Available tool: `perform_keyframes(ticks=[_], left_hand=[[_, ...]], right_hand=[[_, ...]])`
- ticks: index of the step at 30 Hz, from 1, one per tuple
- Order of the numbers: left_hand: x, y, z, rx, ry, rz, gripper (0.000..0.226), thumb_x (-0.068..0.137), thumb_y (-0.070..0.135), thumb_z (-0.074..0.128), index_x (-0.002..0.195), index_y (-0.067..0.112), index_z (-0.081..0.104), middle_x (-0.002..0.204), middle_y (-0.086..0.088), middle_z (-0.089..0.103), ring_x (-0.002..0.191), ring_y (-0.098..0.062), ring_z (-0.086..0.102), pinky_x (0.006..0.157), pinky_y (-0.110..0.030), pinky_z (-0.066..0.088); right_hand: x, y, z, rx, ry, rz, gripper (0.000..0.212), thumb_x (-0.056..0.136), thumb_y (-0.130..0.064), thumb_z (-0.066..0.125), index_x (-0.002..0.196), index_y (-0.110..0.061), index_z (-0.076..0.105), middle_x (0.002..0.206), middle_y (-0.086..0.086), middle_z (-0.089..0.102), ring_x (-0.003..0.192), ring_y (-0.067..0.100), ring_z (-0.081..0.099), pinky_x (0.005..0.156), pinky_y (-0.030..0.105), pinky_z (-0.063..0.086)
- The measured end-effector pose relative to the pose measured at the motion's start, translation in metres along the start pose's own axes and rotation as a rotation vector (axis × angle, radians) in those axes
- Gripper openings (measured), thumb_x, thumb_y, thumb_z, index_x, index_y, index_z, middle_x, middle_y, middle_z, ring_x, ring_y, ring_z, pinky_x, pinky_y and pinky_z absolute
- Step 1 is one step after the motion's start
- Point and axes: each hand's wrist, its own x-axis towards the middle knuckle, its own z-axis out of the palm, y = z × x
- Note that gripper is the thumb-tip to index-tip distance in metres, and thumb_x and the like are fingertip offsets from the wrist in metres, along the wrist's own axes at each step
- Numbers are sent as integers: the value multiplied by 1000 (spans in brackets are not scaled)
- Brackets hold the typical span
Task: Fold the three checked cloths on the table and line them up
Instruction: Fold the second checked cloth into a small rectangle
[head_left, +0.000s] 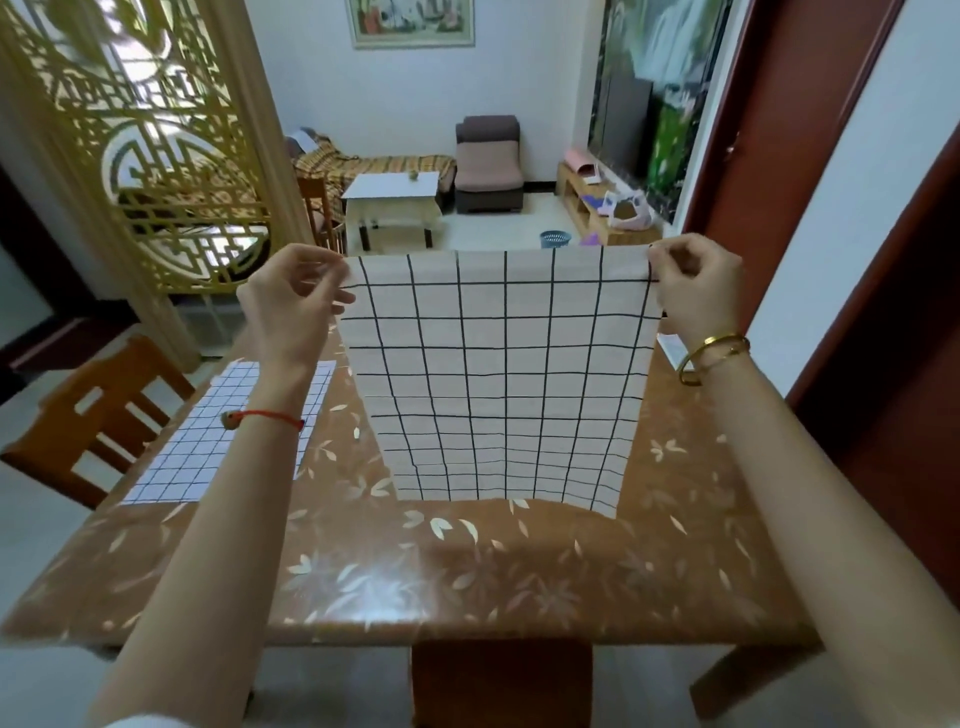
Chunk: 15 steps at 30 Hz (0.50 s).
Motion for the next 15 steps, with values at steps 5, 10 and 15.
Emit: perform_keyframes(ticks=[5, 10, 15], left_hand=[[3, -9, 19, 0, -18, -46, 15, 90, 19, 71, 97, 6, 70, 84, -10, 73, 68, -15, 74, 60, -39, 61], [-5, -40, 43, 133, -11, -62, 18, 87, 33, 72, 95, 17, 74, 90, -2, 70, 76, -10, 70, 69, -29, 60], [-22, -71, 61, 285, 5, -107, 19, 83, 46, 72, 90, 29, 77, 73, 1, 67, 66, -8, 55, 61, -16, 42]], right_hand=[[-2, 17, -1, -99, -26, 43, 12, 82, -32, 62, 79, -24, 70, 72, -3, 64, 70, 12, 58, 67, 28, 50], [-9, 45, 10, -84, -47, 227, 17, 77, -34, 63, 76, -20, 73, 62, 7, 65, 58, 15, 57, 65, 33, 48], [-27, 76, 31, 45, -122, 455, 14, 85, -18, 60, 74, -14, 67, 66, 9, 71, 43, 15, 53, 43, 23, 42]])
